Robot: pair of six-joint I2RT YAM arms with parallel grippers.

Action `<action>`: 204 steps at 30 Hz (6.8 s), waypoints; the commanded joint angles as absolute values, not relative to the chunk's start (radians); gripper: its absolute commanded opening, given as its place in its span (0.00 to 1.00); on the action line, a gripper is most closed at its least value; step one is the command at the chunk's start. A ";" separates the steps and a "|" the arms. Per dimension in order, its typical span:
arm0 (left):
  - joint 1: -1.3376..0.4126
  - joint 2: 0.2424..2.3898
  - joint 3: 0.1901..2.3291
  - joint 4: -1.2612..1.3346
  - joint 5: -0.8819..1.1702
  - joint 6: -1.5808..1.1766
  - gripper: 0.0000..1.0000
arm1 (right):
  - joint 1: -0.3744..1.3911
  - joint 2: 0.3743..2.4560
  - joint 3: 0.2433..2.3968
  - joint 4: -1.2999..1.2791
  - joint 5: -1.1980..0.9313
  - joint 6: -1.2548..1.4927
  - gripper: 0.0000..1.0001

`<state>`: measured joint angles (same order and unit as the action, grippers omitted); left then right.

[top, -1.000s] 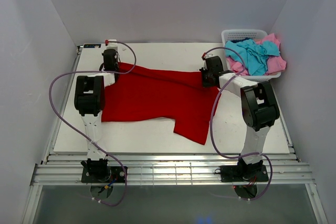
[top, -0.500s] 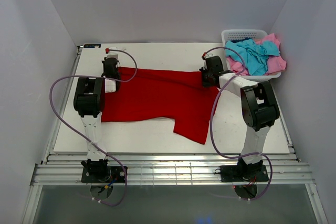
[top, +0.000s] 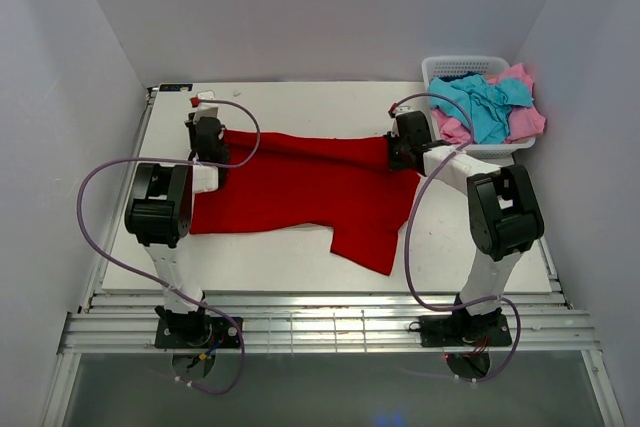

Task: Fold and stack the t-shirts
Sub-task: Fold the tshirt

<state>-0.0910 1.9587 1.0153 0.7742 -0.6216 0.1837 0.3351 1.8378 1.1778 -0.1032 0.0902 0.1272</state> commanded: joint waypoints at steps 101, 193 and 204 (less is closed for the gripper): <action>-0.488 1.847 1.221 0.104 0.087 -0.419 0.17 | 0.637 1.345 0.680 -0.172 0.187 0.325 0.13; -0.558 1.819 1.115 0.181 0.160 -0.423 0.14 | 0.678 1.729 1.052 0.006 0.233 0.284 0.47; -0.566 1.832 1.111 0.192 0.160 -0.423 0.14 | 0.643 1.761 1.058 0.040 0.187 0.262 0.46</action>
